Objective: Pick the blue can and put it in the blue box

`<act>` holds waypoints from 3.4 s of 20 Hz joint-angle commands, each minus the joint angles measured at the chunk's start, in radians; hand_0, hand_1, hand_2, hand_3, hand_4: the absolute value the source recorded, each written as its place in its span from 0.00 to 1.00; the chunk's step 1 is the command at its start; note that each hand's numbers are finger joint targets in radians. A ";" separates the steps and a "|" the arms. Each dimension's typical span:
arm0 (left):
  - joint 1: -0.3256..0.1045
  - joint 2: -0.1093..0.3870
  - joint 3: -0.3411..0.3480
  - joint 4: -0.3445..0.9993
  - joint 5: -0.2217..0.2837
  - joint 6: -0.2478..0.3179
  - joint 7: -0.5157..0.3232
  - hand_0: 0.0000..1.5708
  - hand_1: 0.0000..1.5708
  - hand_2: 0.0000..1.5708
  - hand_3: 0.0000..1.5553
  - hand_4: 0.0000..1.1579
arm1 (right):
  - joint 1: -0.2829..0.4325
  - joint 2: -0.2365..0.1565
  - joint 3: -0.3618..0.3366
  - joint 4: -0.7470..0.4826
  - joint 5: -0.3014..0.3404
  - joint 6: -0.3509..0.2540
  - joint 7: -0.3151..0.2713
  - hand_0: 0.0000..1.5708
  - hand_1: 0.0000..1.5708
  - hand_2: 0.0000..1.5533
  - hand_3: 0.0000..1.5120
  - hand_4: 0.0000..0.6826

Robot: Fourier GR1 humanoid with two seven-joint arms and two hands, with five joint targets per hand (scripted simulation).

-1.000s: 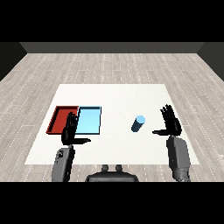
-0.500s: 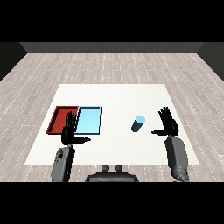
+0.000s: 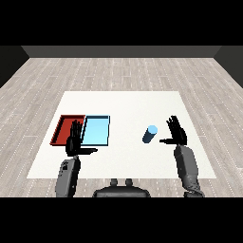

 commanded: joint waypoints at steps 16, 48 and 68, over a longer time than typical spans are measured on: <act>-0.005 -0.020 0.004 0.091 0.006 -0.012 -0.085 0.00 0.00 0.00 0.00 0.00 | -0.060 0.015 0.017 0.143 -0.016 -0.015 0.020 0.00 0.00 0.00 0.00 0.00; 0.072 -0.025 -0.047 -0.033 -0.014 0.033 -0.071 0.00 0.00 0.00 0.00 0.00 | -0.255 0.084 0.084 0.462 0.088 -0.045 -0.155 0.00 0.00 0.00 0.00 0.00; 0.041 0.021 0.017 -0.076 0.035 -0.014 -0.013 0.00 0.00 0.00 0.00 0.00 | -0.197 0.160 0.157 0.358 0.178 -0.286 -0.085 0.99 0.99 0.96 0.95 0.99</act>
